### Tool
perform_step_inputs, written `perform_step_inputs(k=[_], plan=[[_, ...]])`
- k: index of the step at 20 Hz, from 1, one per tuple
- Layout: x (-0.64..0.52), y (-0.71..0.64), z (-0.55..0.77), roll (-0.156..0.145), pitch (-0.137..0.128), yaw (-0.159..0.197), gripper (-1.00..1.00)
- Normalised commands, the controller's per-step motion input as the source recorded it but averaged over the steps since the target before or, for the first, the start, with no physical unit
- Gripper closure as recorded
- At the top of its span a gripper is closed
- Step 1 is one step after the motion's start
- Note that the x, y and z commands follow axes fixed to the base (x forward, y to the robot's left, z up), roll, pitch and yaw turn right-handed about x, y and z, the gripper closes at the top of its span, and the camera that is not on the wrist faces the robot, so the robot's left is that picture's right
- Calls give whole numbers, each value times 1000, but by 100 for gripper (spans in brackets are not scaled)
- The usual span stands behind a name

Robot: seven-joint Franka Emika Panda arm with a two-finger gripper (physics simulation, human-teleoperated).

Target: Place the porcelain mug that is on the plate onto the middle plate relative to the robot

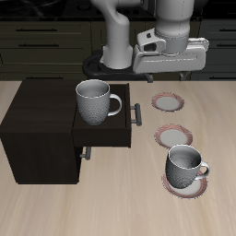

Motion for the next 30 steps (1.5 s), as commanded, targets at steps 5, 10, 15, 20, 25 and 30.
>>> perform_step_inputs(k=[5, 10, 15, 20, 25, 30], plan=[[234, 190, -25, 14, 16, -13, -100], [339, 134, -5, 21, -5, 12, -100], [430, 217, -19, 15, -14, 47, -100], [276, 114, 19, -4, -31, -7, -100], [313, 133, 8, -7, -27, -27, -100], [193, 58, -3, -9, -11, -17, -100]])
